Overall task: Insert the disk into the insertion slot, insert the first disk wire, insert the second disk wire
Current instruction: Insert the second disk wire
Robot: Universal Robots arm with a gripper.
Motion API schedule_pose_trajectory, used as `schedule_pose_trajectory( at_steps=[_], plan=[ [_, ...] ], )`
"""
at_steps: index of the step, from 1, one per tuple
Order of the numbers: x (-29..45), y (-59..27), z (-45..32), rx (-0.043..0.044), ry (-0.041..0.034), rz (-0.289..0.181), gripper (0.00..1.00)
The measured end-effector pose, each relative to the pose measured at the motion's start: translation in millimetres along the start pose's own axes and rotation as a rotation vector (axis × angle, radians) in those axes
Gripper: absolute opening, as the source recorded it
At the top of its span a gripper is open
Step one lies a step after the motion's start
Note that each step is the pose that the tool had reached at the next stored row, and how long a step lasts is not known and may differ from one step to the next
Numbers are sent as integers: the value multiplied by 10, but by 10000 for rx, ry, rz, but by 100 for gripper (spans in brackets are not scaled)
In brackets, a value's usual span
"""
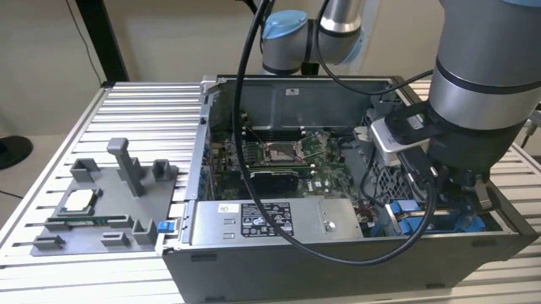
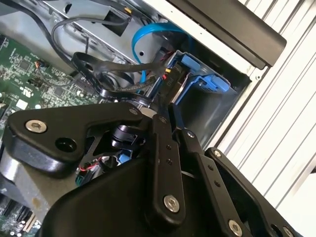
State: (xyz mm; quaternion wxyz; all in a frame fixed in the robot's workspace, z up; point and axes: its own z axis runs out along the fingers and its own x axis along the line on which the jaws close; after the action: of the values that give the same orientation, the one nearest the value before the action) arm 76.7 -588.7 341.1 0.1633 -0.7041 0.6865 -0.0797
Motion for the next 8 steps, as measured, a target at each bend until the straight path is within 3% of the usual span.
schedule_pose_trajectory(
  at_steps=[8],
  plan=[
    [-6,2,8,61,16,41,0]
  ],
)
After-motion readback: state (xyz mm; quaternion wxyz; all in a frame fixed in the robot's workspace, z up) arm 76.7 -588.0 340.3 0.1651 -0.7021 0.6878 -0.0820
